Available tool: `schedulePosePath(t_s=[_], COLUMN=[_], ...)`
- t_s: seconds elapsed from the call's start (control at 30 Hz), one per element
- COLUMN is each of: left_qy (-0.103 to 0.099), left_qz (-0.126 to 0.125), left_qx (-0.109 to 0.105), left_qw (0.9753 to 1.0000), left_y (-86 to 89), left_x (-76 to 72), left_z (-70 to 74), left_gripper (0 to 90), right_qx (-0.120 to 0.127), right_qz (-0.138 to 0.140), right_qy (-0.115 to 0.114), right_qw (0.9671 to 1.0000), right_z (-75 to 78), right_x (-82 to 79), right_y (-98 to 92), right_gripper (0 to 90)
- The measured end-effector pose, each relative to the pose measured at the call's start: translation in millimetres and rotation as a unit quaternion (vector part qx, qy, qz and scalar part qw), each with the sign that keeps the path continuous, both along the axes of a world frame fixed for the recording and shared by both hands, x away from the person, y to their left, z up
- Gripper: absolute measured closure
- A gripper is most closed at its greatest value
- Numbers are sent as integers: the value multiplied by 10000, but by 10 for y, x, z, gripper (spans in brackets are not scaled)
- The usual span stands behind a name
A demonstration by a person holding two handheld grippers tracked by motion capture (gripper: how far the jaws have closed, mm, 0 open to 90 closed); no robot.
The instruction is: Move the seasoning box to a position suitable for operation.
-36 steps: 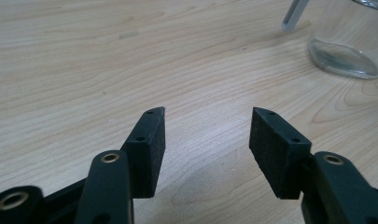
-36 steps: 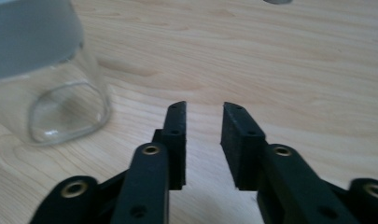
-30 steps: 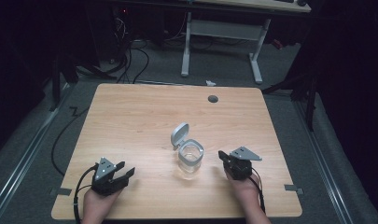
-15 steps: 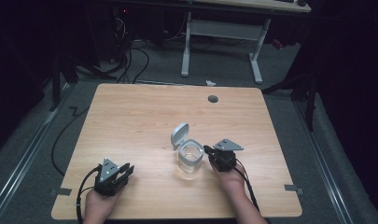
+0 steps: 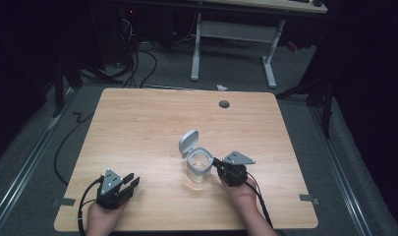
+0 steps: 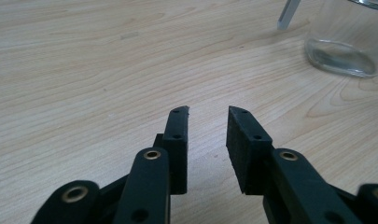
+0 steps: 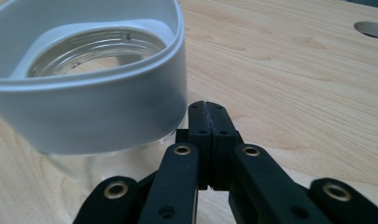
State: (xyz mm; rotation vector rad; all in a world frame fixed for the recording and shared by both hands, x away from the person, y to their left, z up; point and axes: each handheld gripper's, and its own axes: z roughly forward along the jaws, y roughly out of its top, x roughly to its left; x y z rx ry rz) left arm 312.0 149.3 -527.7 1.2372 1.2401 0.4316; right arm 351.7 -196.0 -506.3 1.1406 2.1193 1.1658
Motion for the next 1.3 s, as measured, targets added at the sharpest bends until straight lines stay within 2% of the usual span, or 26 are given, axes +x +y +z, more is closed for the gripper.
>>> schedulePosePath(t_s=[0.3, 0.57, 0.77, 0.97, 1.07, 1.17, 1.3], left_qy=[-11, -53, -138, -117, -113, -116, -145], left_qz=[4, -20, -194, -409, -483, -559, -638], left_qx=[-3, 29, 14, 65, -16, -69, -28], left_qw=[10000, 10000, 9997, 9991, 9988, 9983, 9979], left_y=[-15, -101, -209, -298, -345, -378, -436], left_x=[-60, -96, -120, -121, -129, -137, -134], left_z=[-9, -7, 27, 10, 23, 31, 38], left_gripper=[639, 635, 632, 593, 593, 585, 574], right_qx=[24, 51, 56, 75, 35, 54, 94], right_qz=[158, 254, 340, 441, 487, 467, 459], right_qy=[-74, -92, -47, -11, -14, 10, -17], right_qw=[9998, 9996, 9994, 9990, 9988, 9989, 9989], right_z=[39, 44, 16, -9, -14, 8, 40], right_x=[-180, -272, -328, -357, -373, -374, -371], right_y=[40, 97, 166, 241, 271, 264, 244], right_gripper=[900, 900, 898, 895, 891, 891, 891])
